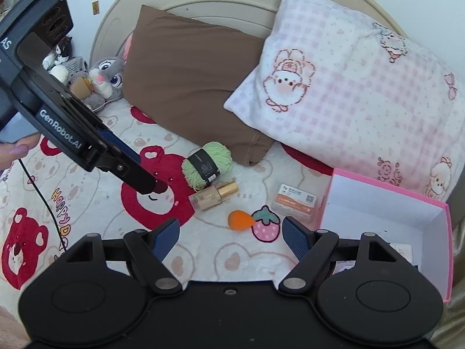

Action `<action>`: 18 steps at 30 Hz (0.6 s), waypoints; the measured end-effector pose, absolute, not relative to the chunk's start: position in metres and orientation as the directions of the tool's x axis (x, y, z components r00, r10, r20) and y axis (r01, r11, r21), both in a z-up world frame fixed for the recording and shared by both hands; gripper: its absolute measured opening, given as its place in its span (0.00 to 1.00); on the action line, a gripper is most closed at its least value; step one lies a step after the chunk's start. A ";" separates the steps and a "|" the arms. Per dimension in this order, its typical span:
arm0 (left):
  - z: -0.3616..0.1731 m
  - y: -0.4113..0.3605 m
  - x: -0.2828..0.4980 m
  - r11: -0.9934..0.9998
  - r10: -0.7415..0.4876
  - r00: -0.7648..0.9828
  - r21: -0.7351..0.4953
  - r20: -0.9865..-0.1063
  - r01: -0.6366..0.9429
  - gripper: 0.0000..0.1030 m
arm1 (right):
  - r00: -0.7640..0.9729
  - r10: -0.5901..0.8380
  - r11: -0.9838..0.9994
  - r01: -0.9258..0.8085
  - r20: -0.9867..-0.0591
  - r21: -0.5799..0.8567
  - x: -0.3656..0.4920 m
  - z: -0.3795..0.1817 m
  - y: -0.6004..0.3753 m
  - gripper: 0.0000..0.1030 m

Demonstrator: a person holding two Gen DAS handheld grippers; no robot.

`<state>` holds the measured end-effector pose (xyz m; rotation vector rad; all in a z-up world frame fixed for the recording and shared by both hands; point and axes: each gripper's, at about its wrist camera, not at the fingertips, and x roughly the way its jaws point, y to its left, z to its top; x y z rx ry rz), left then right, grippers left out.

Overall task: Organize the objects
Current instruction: 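Move the left gripper to the beige foundation bottle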

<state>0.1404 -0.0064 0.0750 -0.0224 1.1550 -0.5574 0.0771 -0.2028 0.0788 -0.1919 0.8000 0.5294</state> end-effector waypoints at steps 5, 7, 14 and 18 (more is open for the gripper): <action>0.046 0.015 0.153 0.862 -0.450 0.283 -0.329 -0.847 0.386 0.52 | 0.544 0.424 0.829 -0.555 -0.724 0.070 0.092 0.056 -0.176 0.79; 0.034 0.021 0.159 0.860 -0.457 0.283 -0.338 -0.843 0.382 0.52 | 0.534 0.439 0.821 -0.564 -0.722 0.082 0.099 0.045 -0.166 0.79; -0.004 0.029 0.177 0.864 -0.433 0.349 -0.273 -0.831 0.422 0.52 | 0.513 0.471 0.792 -0.604 -0.717 0.088 0.125 0.005 -0.132 0.79; -0.027 0.036 0.190 0.862 -0.442 0.331 -0.292 -0.834 0.414 0.52 | 0.489 0.485 0.778 -0.619 -0.725 0.103 0.142 -0.022 -0.116 0.79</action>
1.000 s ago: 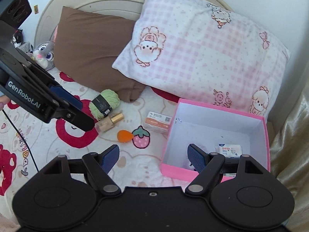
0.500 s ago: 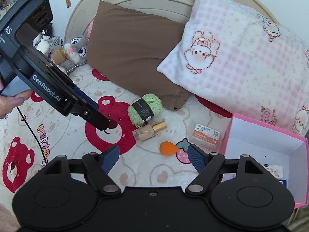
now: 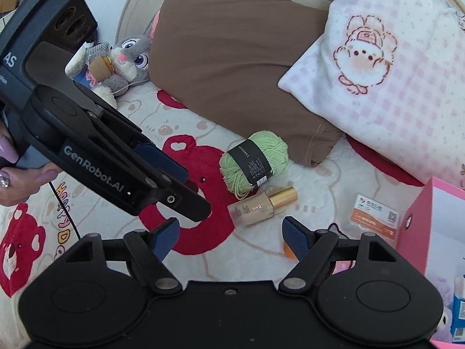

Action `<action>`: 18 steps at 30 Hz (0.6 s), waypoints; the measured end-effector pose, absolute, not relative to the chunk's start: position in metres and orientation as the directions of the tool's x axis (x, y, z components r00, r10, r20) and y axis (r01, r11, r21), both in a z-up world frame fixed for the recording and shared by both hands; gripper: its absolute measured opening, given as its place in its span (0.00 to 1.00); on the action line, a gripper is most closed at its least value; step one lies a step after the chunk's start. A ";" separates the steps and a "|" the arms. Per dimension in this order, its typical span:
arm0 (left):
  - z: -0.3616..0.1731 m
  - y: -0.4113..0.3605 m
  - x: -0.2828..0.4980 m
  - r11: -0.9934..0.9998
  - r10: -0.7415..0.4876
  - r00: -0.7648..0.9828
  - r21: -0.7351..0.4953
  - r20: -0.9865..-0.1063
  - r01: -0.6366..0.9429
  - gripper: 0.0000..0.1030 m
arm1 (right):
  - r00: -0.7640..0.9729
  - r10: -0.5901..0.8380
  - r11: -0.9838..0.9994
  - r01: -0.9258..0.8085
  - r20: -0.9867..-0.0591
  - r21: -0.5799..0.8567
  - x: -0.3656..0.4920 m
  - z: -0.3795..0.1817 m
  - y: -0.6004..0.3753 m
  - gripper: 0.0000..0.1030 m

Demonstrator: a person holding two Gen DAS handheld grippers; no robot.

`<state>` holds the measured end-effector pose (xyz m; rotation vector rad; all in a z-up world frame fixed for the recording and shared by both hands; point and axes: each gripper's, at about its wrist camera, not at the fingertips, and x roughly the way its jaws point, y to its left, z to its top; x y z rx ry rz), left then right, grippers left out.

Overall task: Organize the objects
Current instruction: 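Move the left gripper to the beige foundation bottle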

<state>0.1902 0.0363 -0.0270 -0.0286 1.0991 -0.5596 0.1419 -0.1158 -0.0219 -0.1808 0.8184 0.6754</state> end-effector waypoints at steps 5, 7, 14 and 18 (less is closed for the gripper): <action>-0.060 0.051 0.208 0.866 -0.460 0.322 -0.337 -0.828 0.370 0.52 | 0.476 0.494 0.775 -0.620 -0.728 0.121 0.164 -0.054 -0.103 0.79; -0.073 0.054 0.214 0.866 -0.462 0.327 -0.339 -0.824 0.368 0.52 | 0.478 0.497 0.777 -0.617 -0.724 0.126 0.170 -0.067 -0.099 0.78; -0.117 0.070 0.235 0.852 -0.514 0.354 -0.418 -0.781 0.315 0.50 | 0.487 0.470 0.803 -0.582 -0.736 0.128 0.184 -0.110 -0.085 0.61; -0.137 0.076 0.243 0.846 -0.531 0.362 -0.461 -0.766 0.267 0.50 | 0.512 0.447 0.823 -0.556 -0.734 0.113 0.189 -0.126 -0.081 0.56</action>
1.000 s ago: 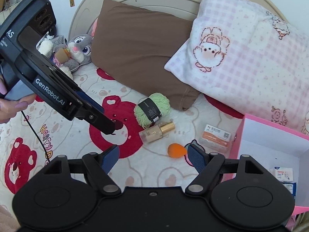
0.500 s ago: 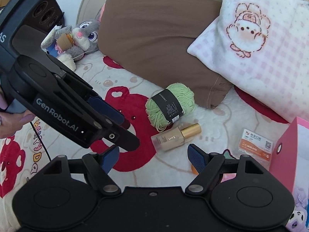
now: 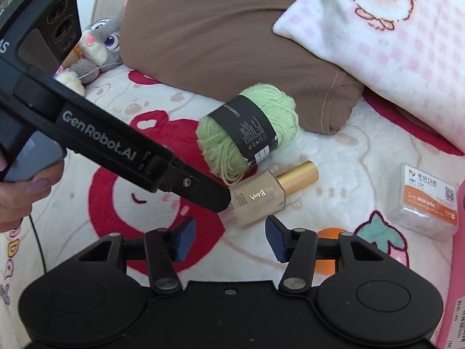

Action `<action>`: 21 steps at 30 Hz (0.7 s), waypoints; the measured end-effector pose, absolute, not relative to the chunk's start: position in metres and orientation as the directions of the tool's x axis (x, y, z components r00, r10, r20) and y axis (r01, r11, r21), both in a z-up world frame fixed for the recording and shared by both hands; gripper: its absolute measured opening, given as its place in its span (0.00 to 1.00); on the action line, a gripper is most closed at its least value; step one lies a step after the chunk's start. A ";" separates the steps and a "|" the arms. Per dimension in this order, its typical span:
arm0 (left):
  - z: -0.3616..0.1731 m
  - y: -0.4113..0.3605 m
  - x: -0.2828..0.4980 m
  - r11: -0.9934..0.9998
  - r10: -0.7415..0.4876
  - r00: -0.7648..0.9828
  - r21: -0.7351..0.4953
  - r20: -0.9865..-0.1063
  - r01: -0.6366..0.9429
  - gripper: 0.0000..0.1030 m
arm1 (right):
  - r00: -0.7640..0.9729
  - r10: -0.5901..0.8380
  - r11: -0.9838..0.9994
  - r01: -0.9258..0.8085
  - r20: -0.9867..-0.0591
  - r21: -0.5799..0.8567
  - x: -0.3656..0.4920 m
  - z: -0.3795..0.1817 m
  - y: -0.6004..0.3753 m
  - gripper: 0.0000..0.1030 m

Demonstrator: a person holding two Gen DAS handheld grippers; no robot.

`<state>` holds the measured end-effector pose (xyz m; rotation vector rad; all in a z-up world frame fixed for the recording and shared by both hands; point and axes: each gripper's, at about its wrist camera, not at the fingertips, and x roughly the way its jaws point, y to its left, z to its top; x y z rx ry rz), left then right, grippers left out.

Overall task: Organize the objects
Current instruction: 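Move the left gripper to the beige foundation bottle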

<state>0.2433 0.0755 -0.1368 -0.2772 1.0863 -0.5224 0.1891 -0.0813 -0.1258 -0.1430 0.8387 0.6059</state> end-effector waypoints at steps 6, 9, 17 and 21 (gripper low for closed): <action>-0.155 0.069 0.256 0.842 -0.539 0.352 -0.486 -0.765 0.235 0.46 | 0.541 0.442 0.834 -0.542 -0.716 0.106 0.191 -0.145 -0.078 0.55; -0.159 0.062 0.257 0.859 -0.512 0.353 -0.459 -0.783 0.228 0.46 | 0.557 0.437 0.844 -0.525 -0.706 0.108 0.189 -0.153 -0.077 0.48; -0.168 0.055 0.253 0.827 -0.560 0.283 -0.545 -0.778 0.137 0.44 | 0.570 0.463 0.847 -0.510 -0.679 0.149 0.186 -0.162 -0.084 0.47; -0.170 0.051 0.257 0.828 -0.557 0.269 -0.550 -0.786 0.106 0.46 | 0.570 0.477 0.845 -0.507 -0.668 0.171 0.183 -0.162 -0.089 0.49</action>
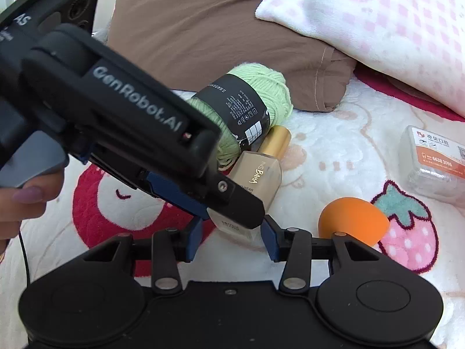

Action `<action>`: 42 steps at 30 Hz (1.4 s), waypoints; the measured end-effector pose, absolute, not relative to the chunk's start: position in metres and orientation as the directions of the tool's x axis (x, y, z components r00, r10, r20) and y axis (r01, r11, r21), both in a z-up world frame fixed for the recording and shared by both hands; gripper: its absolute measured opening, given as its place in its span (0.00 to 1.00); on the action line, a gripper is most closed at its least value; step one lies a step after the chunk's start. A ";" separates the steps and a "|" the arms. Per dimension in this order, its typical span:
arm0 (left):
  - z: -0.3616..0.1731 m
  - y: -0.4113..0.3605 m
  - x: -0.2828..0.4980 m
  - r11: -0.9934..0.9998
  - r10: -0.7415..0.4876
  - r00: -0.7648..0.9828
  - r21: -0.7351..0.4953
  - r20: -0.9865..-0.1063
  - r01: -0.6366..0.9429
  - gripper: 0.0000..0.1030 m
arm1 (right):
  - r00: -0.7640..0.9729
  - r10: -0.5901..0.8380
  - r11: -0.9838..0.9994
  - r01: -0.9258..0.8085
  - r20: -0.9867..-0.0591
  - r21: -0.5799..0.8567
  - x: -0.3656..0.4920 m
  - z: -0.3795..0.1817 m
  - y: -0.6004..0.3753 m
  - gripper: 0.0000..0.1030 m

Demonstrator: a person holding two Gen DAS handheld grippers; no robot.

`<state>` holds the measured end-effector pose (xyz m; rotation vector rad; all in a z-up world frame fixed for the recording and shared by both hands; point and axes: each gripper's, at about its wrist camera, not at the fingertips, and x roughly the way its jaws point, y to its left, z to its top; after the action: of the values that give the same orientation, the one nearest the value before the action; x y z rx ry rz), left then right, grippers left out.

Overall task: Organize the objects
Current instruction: 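Move the left gripper to the beige foundation bottle, then close the left gripper around the foundation bottle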

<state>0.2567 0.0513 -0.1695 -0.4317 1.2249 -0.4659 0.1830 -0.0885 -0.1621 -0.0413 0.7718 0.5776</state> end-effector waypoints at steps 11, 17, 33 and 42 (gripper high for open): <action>-0.174 0.042 0.253 0.871 -0.481 0.339 -0.485 -0.809 0.078 0.38 | 0.608 0.409 0.875 -0.474 -0.680 0.102 0.181 -0.165 -0.075 0.46; -0.177 0.036 0.237 0.834 -0.537 0.234 -0.551 -0.810 0.009 0.38 | 0.540 0.397 0.867 -0.486 -0.742 0.111 0.161 -0.152 -0.086 0.46; -0.172 0.010 0.207 0.861 -0.506 0.200 -0.505 -0.839 0.058 0.39 | 0.505 0.384 0.851 -0.519 -0.773 0.083 0.136 -0.160 -0.097 0.50; -0.163 0.021 0.208 0.816 -0.567 0.259 -0.575 -0.782 0.053 0.40 | 0.438 0.483 0.862 -0.389 -0.758 0.325 0.157 -0.163 -0.128 0.44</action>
<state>0.2083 0.0213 -0.1629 -0.4882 1.2479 -0.4433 0.1575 -0.1283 -0.1626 0.1071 0.9771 0.5432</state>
